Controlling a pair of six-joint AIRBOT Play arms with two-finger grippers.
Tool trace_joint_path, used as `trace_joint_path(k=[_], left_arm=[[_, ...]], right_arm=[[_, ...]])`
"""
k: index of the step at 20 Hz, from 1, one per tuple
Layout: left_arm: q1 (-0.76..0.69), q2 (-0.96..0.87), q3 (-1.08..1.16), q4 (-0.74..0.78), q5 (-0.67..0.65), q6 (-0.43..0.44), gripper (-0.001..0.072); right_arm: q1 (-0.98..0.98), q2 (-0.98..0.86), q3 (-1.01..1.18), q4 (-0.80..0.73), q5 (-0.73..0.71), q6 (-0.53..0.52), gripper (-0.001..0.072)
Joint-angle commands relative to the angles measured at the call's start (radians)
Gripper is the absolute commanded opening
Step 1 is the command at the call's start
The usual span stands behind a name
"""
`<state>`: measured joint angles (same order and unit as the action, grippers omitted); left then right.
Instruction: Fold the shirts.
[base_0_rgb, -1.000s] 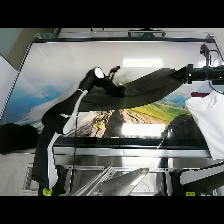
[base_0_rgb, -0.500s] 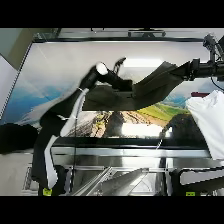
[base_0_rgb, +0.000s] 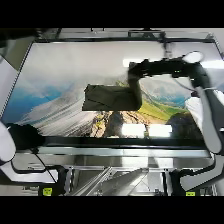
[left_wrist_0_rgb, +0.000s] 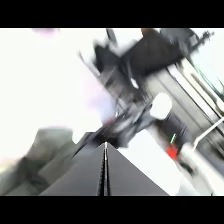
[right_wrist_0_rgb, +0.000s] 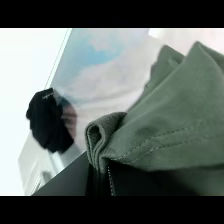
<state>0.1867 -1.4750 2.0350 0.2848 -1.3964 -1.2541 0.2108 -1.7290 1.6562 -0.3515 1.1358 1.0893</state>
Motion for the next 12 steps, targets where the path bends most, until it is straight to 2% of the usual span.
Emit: trace_joint_path(k=[1, 2, 3, 4, 5, 7, 10, 12], left_arm=[[0.149, 0.158, -0.166, -0.05, -0.04, 0.061, 0.0025], [0.158, 0.184, -0.225, -0.049, -0.055, 0.077, 0.0025], [0.167, 0.206, -0.283, -0.049, -0.071, 0.091, 0.0025], [0.169, 0.222, -0.33, -0.05, -0.08, 0.095, 0.0025], [0.169, 0.237, -0.374, -0.05, -0.078, 0.097, 0.0025], [0.169, 0.255, -0.436, -0.05, -0.077, 0.121, 0.0025], [0.169, 0.261, -0.477, -0.05, -0.078, 0.129, 0.0025], [0.169, 0.261, -0.48, -0.05, -0.079, 0.14, 0.0024]], right_arm=[[0.357, -0.137, 0.0, -0.002, -0.529, -0.029, 0.0027], [0.456, -0.197, 0.0, -0.002, -0.681, -0.045, 0.0039], [0.534, -0.249, 0.0, -0.003, -0.803, -0.047, 0.0209], [0.589, -0.29, 0.0, -0.003, -0.867, -0.047, 0.0573], [0.609, -0.309, 0.0, -0.003, -0.855, -0.046, 0.0628], [0.584, -0.294, 0.0, -0.037, -0.764, -0.046, 0.0486], [0.433, -0.21, 0.0, -0.157, -0.531, -0.041, 0.0478], [0.288, -0.143, 0.0, -0.219, -0.317, -0.036, 0.0478]])
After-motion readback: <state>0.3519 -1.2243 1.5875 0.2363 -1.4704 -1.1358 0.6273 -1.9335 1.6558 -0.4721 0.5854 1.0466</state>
